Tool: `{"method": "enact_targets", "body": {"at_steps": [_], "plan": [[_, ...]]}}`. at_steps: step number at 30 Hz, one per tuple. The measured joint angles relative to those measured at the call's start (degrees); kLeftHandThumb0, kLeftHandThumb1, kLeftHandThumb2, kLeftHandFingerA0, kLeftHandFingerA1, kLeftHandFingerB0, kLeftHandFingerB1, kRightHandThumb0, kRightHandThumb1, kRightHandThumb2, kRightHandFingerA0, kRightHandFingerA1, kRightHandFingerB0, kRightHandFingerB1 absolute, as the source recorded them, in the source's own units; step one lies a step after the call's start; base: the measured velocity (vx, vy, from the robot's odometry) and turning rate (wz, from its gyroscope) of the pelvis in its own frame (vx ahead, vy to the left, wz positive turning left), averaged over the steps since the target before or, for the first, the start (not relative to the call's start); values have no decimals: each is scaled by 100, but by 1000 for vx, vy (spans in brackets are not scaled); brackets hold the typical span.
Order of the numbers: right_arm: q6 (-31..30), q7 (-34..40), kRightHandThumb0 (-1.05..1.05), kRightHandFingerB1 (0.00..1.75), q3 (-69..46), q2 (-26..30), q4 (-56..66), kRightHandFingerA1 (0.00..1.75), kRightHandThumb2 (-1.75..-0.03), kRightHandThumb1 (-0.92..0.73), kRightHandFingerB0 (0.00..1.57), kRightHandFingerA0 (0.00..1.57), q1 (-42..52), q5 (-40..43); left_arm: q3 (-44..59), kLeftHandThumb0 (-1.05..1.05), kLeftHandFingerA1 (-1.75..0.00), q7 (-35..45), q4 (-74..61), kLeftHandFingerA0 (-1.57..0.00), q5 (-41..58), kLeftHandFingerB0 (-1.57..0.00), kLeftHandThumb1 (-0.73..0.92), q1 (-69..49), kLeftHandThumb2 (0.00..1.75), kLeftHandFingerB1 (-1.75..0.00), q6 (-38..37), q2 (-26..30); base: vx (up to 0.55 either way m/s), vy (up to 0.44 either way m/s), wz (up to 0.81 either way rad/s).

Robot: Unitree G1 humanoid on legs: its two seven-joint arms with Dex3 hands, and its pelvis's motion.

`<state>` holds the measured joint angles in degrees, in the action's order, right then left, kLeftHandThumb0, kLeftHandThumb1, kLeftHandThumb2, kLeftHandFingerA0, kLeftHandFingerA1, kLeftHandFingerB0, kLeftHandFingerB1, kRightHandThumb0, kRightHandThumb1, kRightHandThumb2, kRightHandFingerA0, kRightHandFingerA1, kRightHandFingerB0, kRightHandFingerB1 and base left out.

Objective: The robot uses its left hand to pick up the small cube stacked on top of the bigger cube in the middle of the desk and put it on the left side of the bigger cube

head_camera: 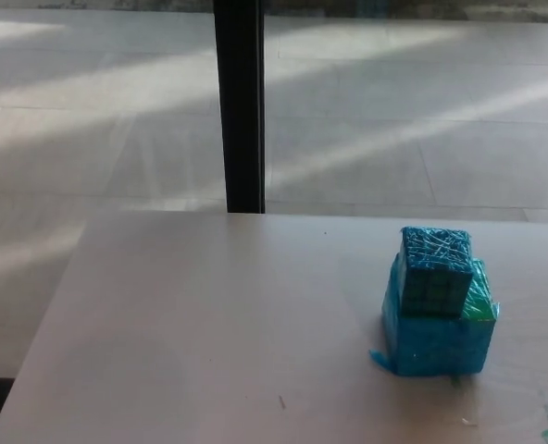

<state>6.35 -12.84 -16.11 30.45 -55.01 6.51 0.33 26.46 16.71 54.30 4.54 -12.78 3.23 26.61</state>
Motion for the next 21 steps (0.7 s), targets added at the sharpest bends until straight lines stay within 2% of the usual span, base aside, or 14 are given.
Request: {"method": "enact_targets", "body": {"at_steps": [2, 3, 4, 6, 7, 9, 10, 11, 12, 13, 14, 16, 17, 21], "plan": [[58, -79, -104, 53, -29, 8, -83, 69, -111, -58, 0, 5, -39, 29, 228, -82, -50, 97, -209, -17, 153, -9, 69, -12, 62, -31, 42, 1, 0, 0, 0], [90, -123, -105, 55, -38, 8, -130, 72, -107, -57, 0, 9, -59, 39, 353, -83, -52, 125, -304, -5, 234, -5, 53, -5, 92, -22, 76, 4, 0, 0, 0], [117, -159, -105, 55, -46, 13, -166, 75, -108, -57, 0, 9, -71, 51, 441, -87, -52, 149, -375, -6, 295, -12, 57, 4, 96, -12, 96, 7, 0, 0, 0], [167, -245, -105, 55, -70, 44, -202, 73, -112, -57, 0, 3, -63, 82, 652, -86, -53, 196, -434, -4, 442, 0, 54, 124, 94, -32, 134, 76, 0, 0, 0], [191, -287, -104, 57, -77, 66, -201, 75, -108, -56, 0, 7, -53, 102, 723, -93, -41, 187, -455, 0, 497, -17, 61, 262, 99, -12, 172, 156, 0, 0, 0], [219, -335, -104, 57, -80, 100, -193, 75, -108, -56, 0, 7, -55, 129, 707, -93, -41, 212, -629, 0, 522, -17, 61, 555, 99, -12, 274, 407, -5, 0, 4], [234, -356, -105, 78, -80, 111, -189, 89, -68, -80, 0, 0, -62, 140, 701, -89, -40, 223, -714, -2, 535, -13, 57, 670, 95, -24, 310, 545, 0, 0, 0], [243, -372, -105, 57, -80, 118, -188, 70, -113, -57, 1, 1, -63, 147, 702, -85, -45, 224, -767, 0, 547, -12, 56, 763, 98, -18, 346, 637, 0, 0, 0], [247, -392, -104, 56, -81, 125, -187, 70, -112, -57, 0, 3, -52, 159, 679, -87, -43, 228, -865, -6, 555, -8, 73, 916, 62, -28, 420, 767, 0, 0, 0], [248, -420, -105, 70, -84, 129, -177, 86, -65, -81, 0, 0, -47, 179, 585, -86, -46, 249, -1034, -6, 551, -9, 72, 1163, 62, -29, 524, 963, 0, 0, 0], [250, -430, -103, 56, -83, 129, -172, 68, -112, -57, 0, 3, -51, 188, 528, -88, -48, 250, -1144, -5, 542, -8, 72, 1331, 62, -31, 579, 1077, 0, 0, 0], [256, -442, -104, 56, -82, 129, -173, 74, -110, -57, 0, 5, -66, 200, 358, -86, -52, 251, -1353, -5, 516, -8, 72, 1810, 62, -33, 712, 1371, 0, 0, 0], [258, -446, -103, 57, -82, 129, -174, 74, -110, -56, 0, 2, -66, 204, 283, -86, -51, 255, -1413, 0, 506, -3, 55, 2019, 97, -34, 763, 1475, 0, 0, 0], [261, -465, -104, 56, -79, 129, -189, 70, -112, -58, 2, 0, -71, 215, -67, -83, -49, 255, -1669, -4, 451, 0, 58, 2879, 98, -36, 929, 1781, 0, 0, 0]]}}
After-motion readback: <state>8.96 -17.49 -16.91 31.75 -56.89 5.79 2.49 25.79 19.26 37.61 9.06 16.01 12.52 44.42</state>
